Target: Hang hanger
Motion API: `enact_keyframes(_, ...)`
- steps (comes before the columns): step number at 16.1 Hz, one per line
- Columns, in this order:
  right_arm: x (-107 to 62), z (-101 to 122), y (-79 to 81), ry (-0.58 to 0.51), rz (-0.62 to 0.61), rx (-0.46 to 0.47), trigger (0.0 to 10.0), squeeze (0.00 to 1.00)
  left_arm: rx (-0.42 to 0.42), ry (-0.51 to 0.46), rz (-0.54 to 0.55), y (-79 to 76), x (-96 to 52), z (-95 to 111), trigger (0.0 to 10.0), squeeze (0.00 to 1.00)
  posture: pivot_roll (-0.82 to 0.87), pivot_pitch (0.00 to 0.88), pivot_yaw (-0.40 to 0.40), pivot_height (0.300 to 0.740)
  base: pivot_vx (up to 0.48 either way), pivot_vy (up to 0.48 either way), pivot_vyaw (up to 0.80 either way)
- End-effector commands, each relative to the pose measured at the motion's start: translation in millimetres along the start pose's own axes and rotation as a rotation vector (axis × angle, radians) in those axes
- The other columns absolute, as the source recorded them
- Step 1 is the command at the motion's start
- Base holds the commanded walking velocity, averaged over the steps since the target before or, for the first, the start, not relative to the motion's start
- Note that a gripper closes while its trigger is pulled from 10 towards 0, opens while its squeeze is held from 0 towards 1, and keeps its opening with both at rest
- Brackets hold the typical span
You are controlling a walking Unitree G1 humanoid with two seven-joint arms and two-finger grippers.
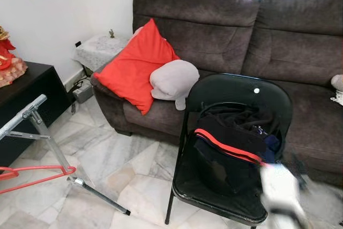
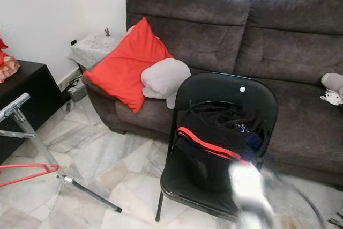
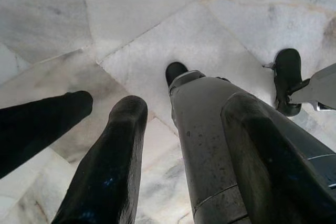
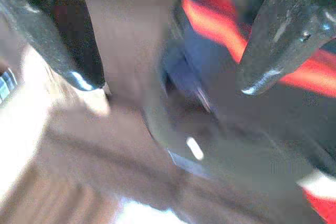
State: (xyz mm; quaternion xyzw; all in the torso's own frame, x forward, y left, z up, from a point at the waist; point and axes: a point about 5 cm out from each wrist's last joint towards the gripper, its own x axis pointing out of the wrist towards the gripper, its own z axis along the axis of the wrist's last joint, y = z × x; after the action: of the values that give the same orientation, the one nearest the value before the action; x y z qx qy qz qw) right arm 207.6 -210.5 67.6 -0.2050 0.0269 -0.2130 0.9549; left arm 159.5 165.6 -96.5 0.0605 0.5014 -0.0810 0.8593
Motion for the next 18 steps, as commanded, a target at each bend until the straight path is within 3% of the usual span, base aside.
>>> enact_keyframes(1,-8.9,-15.6,-5.1,0.115,-0.014,0.042,10.0,0.00,0.012,0.061,-0.001,-0.3,-1.7,-14.0,10.0,0.00,-0.04,0.005,0.060,0.740,0.000,0.000,0.00)
enact_keyframes(4,-21.5,-63.9,-0.2,0.454,-0.013,0.150,10.0,0.00,0.011,0.060,-0.001,-1.1,-1.6,-13.6,10.0,0.00,-0.04,0.000,0.057,0.740,0.000,0.000,0.00)
enact_keyframes(6,-22.5,-101.6,31.2,0.692,0.123,0.266,10.0,0.00,0.007,0.057,-0.002,-2.3,-1.4,-13.4,10.0,0.00,-0.04,0.000,0.052,0.740,0.000,0.000,0.00)
enact_keyframes(8,-24.7,-117.6,45.5,0.778,0.183,0.327,10.0,0.00,0.001,0.053,0.000,-2.9,-1.3,-13.2,10.0,0.00,-0.04,0.000,0.051,0.740,0.000,0.000,0.00)
enact_keyframes(9,-33.6,-128.7,47.9,0.836,0.218,0.305,10.0,0.00,-0.002,0.052,0.002,-3.0,-1.3,-13.3,10.0,0.00,-0.03,0.000,0.052,0.740,0.000,0.000,0.00)
enact_keyframes(12,-65.8,-155.1,42.7,0.975,0.286,0.208,10.0,0.00,-0.003,0.052,0.007,-2.1,-1.5,-13.7,10.0,0.00,-0.02,0.000,0.062,0.740,0.000,0.000,0.00)
enact_keyframes(13,-80.5,-165.4,33.7,1.025,0.266,0.202,10.0,0.00,-0.003,0.053,0.010,-1.1,-1.7,-14.0,10.0,0.00,-0.02,0.000,0.067,0.740,0.000,0.000,0.00)
enact_keyframes(16,-88.6,-170.0,29.4,1.015,0.273,0.205,10.0,0.00,0.004,0.057,0.011,0.6,-1.9,-14.4,10.0,0.00,-0.02,0.000,0.077,0.740,0.000,0.000,0.00)
enact_keyframes(18,-85.4,-168.2,31.6,0.991,0.296,0.171,10.0,0.00,0.005,0.058,0.012,1.7,-2.0,-14.2,10.0,0.00,-0.02,0.000,0.079,0.740,0.000,0.000,0.00)
